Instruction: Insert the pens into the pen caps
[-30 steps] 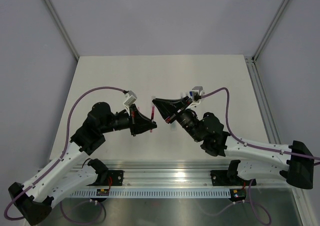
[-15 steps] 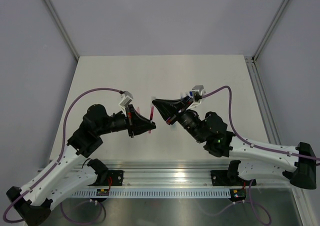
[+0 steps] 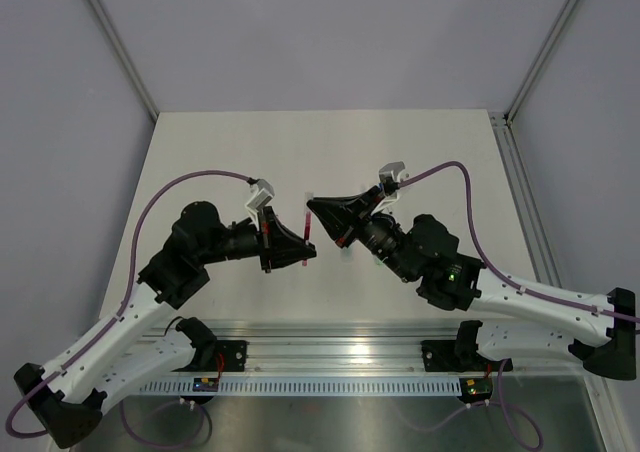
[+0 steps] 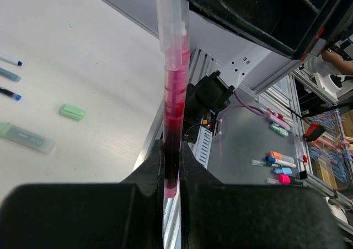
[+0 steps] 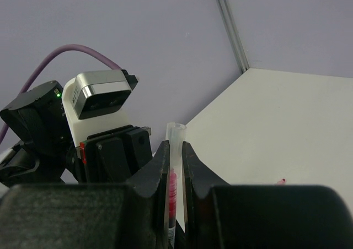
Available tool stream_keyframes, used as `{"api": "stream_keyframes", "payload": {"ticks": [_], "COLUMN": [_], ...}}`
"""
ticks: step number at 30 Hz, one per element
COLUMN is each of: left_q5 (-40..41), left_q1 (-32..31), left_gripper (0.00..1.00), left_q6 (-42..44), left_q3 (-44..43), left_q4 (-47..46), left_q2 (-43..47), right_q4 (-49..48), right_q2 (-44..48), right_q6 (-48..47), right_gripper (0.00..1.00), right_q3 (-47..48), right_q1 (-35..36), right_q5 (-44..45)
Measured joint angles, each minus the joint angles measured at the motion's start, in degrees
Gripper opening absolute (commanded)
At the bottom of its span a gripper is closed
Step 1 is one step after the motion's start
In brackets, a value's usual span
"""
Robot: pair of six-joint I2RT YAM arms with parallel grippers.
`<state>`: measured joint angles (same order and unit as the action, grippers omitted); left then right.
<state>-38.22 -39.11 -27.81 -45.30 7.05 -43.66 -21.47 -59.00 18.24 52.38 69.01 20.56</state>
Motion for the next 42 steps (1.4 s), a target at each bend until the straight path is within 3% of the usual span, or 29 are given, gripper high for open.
{"api": "stream_keyframes", "payload": {"ticks": [19, 26, 34, 42], "left_q5": [-2.4, -3.1, -1.2, -1.2], "left_q1": [-0.1, -0.1, 0.4, 0.4], "left_gripper": [0.00, 0.00, 0.00, 0.00], "left_q6": [3.0, 4.9, 5.2, 5.3], "left_q3": [0.0, 0.0, -0.8, -0.9], "left_q4": [4.0, 3.2, -1.2, -1.7], "left_q2": [1.6, 3.4, 3.9, 4.2], "right_q4": [8.2, 11.4, 18.4, 20.6], "right_q2": [0.1, 0.9, 1.6, 3.2], "right_q6": [-0.6, -0.5, -0.4, -0.4], "right_gripper": [0.02, 0.29, 0.46, 0.75], "right_q3": [3.4, 5.9, 6.2, 7.5], "right_q1": [0.0, 0.4, 2.2, 2.2], "right_q5": [-5.6, -8.1, -14.2, -14.1]}}
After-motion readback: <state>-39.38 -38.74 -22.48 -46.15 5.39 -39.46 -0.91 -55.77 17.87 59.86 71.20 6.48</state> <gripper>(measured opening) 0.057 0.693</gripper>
